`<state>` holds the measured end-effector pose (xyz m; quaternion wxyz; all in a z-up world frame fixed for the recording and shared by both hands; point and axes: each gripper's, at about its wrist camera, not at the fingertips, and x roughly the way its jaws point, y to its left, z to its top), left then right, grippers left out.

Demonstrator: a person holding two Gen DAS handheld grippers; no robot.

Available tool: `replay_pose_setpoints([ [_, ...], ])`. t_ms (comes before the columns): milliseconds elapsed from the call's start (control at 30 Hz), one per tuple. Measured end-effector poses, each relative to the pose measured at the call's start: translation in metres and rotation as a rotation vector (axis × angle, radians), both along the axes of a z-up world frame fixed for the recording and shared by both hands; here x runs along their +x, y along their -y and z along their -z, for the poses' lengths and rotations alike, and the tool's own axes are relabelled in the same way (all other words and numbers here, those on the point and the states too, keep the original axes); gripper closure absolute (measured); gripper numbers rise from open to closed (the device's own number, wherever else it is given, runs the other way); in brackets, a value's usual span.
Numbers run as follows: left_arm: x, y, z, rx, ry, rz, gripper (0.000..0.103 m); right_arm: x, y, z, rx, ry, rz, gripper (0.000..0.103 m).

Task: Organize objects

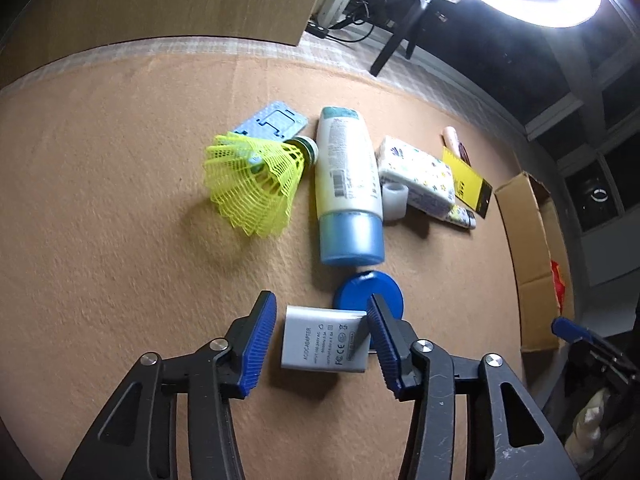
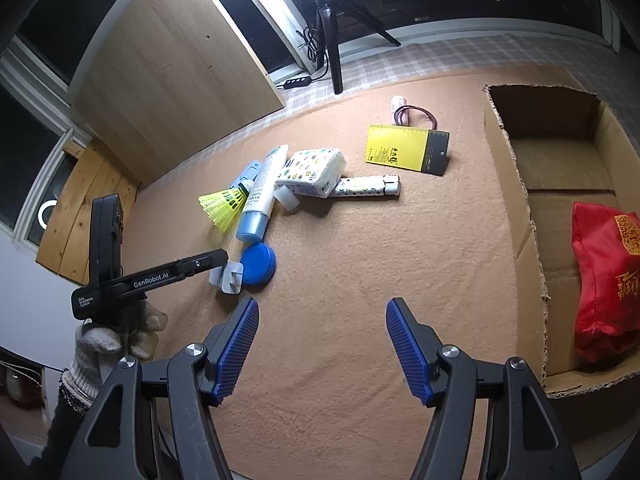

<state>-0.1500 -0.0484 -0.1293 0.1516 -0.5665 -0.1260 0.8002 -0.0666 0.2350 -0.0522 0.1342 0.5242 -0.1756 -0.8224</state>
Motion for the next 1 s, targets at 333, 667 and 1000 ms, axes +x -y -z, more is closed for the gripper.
replay_pose_setpoints([
  [333,0.029,-0.018,0.012,0.018,0.030,0.031,0.059,-0.002,0.007,0.004,-0.008,0.006,-0.035,0.040],
  [667,0.061,-0.062,0.014,0.060,0.034,0.111,0.058,-0.004,0.009,0.015,-0.016,0.033,-0.055,0.040],
  [1000,0.081,-0.093,-0.011,0.044,-0.040,0.175,0.052,-0.002,0.002,0.027,-0.028,0.073,-0.038,0.040],
])
